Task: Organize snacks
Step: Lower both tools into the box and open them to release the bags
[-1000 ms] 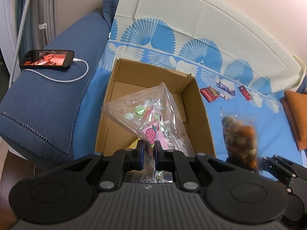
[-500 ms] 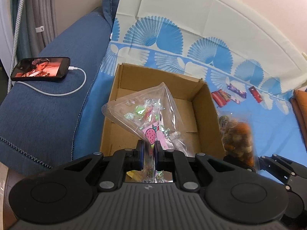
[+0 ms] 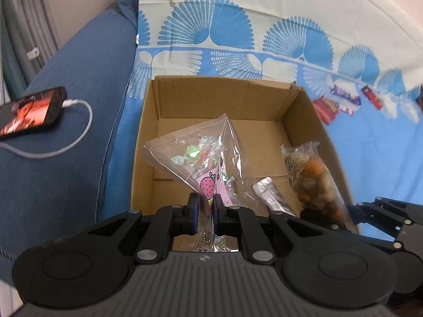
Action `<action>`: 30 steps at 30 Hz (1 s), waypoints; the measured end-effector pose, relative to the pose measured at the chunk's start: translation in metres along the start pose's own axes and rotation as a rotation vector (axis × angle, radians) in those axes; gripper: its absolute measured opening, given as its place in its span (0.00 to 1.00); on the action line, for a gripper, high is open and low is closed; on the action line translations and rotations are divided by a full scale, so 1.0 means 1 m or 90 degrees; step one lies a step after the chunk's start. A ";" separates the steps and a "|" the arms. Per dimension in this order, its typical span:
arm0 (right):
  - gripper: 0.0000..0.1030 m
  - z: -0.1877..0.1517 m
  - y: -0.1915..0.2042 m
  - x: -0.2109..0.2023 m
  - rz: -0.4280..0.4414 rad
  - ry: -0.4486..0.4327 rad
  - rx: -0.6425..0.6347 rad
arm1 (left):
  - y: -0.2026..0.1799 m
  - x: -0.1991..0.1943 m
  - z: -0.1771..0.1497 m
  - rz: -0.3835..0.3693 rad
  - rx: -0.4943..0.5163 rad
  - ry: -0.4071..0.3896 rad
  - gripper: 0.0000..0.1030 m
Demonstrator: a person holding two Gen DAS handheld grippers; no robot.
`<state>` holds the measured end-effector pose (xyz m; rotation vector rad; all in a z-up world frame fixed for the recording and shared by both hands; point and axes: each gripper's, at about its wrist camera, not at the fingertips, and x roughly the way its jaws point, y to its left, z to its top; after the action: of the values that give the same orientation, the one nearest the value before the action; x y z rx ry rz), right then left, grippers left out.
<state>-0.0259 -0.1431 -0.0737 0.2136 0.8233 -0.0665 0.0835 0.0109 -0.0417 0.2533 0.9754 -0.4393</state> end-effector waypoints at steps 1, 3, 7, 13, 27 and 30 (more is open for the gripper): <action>0.32 -0.001 -0.001 0.005 -0.001 0.007 0.002 | -0.001 0.005 0.001 0.008 0.006 0.001 0.11; 0.32 -0.002 -0.003 0.013 0.000 0.019 0.008 | -0.003 0.014 0.001 0.017 0.017 0.005 0.11; 0.32 -0.004 -0.005 0.024 -0.002 0.034 0.011 | -0.003 0.029 0.000 0.025 0.027 0.025 0.12; 0.32 -0.002 -0.007 0.032 -0.005 0.040 0.021 | -0.002 0.040 -0.004 0.031 0.033 0.042 0.13; 0.69 0.010 -0.002 -0.001 -0.008 -0.018 0.037 | -0.005 0.010 -0.015 0.074 0.064 -0.013 1.00; 0.74 0.004 0.006 -0.016 0.003 -0.012 0.018 | -0.002 -0.001 -0.029 0.072 0.041 0.004 1.00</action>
<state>-0.0330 -0.1386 -0.0585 0.2414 0.8036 -0.0765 0.0608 0.0204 -0.0566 0.3660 0.9495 -0.3674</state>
